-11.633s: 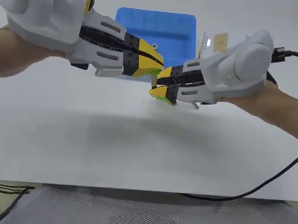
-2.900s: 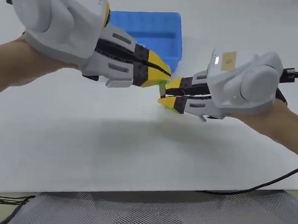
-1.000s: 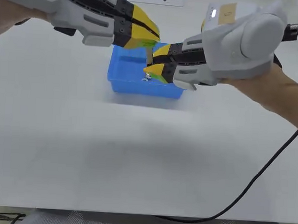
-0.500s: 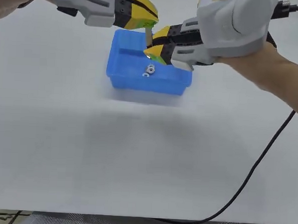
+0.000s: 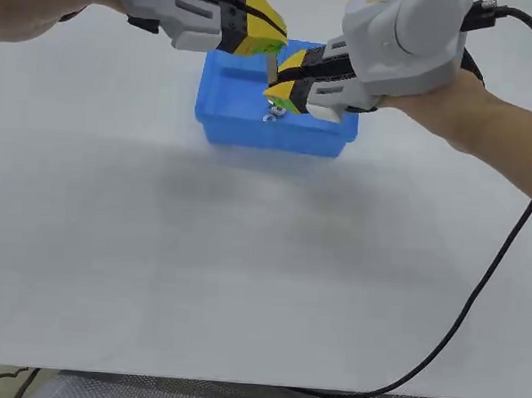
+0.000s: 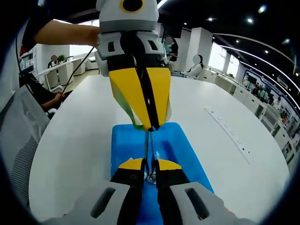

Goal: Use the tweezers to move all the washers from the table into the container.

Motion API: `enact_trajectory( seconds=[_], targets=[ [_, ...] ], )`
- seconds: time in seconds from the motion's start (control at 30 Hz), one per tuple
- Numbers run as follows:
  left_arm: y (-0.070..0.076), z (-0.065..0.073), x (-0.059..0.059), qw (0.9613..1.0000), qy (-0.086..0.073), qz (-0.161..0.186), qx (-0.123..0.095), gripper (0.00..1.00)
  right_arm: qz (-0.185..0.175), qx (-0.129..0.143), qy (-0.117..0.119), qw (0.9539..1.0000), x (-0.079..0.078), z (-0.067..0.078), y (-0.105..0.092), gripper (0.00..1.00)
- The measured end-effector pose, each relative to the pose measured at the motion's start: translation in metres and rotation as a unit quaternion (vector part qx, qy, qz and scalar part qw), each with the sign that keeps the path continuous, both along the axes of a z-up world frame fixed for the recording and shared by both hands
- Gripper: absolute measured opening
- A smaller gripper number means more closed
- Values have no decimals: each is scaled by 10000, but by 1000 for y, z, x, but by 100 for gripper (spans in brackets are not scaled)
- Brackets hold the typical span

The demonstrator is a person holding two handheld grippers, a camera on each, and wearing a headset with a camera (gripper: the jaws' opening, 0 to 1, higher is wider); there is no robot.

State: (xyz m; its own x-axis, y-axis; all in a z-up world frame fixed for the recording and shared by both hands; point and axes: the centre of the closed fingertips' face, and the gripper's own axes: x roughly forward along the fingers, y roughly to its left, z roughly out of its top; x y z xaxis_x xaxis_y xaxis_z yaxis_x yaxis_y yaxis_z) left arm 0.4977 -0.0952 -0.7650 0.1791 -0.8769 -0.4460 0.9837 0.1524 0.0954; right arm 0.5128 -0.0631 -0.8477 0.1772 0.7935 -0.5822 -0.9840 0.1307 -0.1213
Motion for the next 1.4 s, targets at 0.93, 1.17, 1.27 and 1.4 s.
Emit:
enact_trajectory(
  seconds=[0.93,1.17,1.27,1.4],
  targets=[
    [1,26,-12,9998,-198,-56,-75,5,57,145,-140,9998,-11,26,-1,10],
    [-1,45,-22,9991,-383,-118,-116,5,34,230,-286,9993,-20,48,-3,9],
    [-1,54,-29,9987,-471,-129,-156,5,41,255,-357,9990,-28,59,-5,9],
    [-1,65,-40,9980,-585,-120,-199,5,68,225,-441,9987,-37,70,-8,9]
  ],
)
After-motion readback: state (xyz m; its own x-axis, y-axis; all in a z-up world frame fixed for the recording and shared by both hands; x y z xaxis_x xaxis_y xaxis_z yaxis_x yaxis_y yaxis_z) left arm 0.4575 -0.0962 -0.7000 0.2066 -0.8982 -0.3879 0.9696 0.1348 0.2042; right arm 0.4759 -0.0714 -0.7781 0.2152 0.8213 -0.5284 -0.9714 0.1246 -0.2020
